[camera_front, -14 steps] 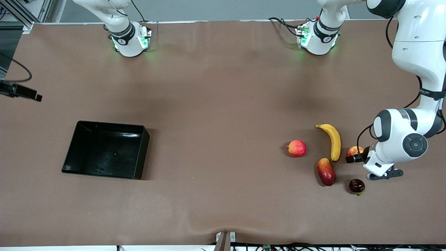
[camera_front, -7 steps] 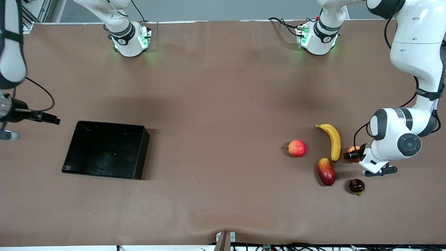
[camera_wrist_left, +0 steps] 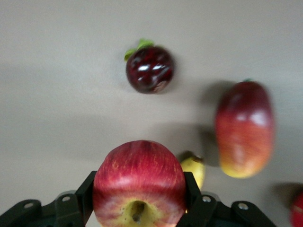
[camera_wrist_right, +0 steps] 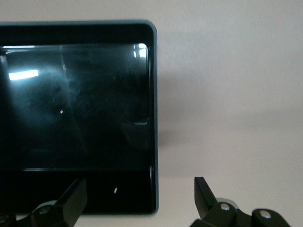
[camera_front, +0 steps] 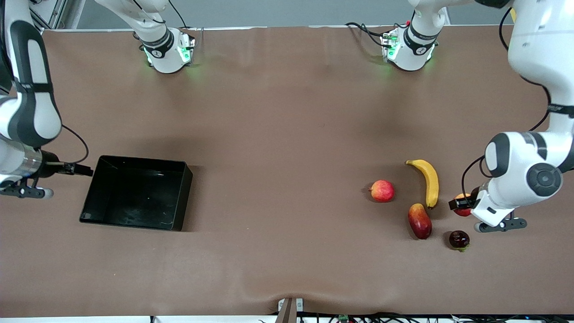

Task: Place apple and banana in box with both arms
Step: 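Grasp the box rim with the right gripper while the left gripper lifts the apple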

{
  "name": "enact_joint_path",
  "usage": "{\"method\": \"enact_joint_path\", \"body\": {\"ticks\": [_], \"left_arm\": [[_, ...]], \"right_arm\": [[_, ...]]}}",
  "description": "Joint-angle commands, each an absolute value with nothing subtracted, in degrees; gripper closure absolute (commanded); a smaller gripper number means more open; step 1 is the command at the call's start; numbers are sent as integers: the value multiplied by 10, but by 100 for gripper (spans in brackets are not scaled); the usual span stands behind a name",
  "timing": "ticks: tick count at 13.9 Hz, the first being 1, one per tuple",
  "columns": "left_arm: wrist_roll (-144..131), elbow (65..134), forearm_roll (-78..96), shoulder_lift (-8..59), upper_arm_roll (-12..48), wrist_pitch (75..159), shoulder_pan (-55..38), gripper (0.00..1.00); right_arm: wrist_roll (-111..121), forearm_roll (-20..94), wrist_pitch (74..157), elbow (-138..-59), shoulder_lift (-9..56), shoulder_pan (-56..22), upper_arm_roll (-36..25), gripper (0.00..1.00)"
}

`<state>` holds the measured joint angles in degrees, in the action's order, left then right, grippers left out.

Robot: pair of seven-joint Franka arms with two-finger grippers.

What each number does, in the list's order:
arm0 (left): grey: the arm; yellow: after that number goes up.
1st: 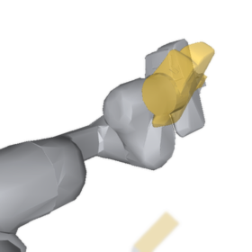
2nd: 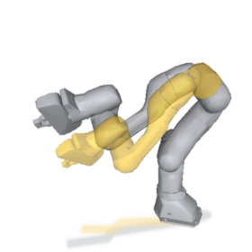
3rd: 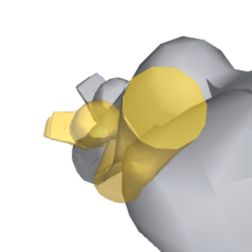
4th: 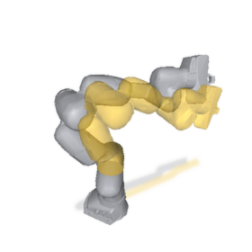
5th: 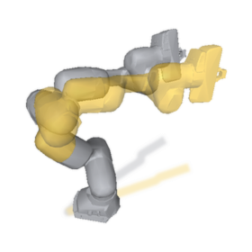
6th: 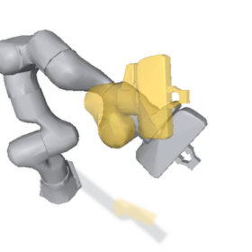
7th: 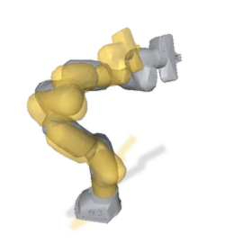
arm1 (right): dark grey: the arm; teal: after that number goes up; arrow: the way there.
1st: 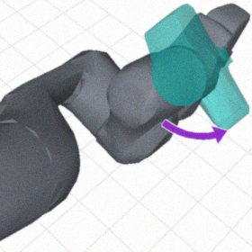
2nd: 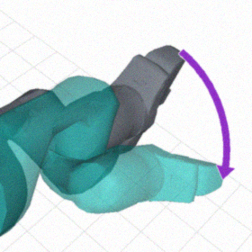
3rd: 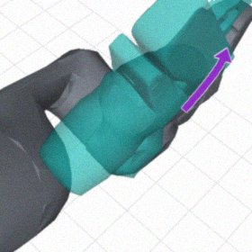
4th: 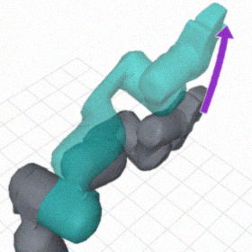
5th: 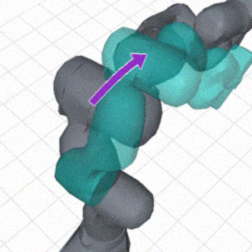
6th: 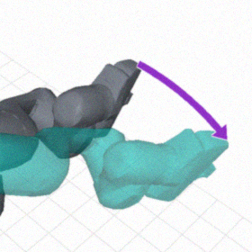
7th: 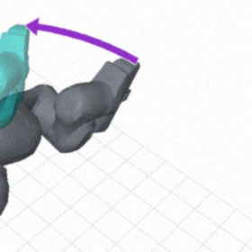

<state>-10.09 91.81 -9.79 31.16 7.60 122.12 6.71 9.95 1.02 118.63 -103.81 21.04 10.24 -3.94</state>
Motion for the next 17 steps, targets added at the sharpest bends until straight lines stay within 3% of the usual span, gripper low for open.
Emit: {"method": "enact_joint_path", "body": {"ticks": [1,8,9,10,11,13,17], "left_arm": [[-102,882,-111,283,103,1163,65,100],[-147,861,-95,215,181,1105,69,100],[-166,861,-89,209,187,1104,67,100],[-195,861,-81,208,198,1096,66,100],[-242,862,-78,210,213,1093,65,100],[-328,871,-85,214,239,1092,58,100],[-424,874,-87,214,245,1087,12,100]], "right_arm": [[132,12,1224,-1029,245,113,-31,0],[131,46,1257,-1030,328,123,-31,0],[132,55,1258,-1030,329,123,-31,27],[132,56,1258,-1030,329,122,-31,64],[132,56,1258,-1029,329,122,-31,83],[131,56,1258,-1029,329,124,-31,96],[130,57,1257,-1027,323,124,-31,100]]}}
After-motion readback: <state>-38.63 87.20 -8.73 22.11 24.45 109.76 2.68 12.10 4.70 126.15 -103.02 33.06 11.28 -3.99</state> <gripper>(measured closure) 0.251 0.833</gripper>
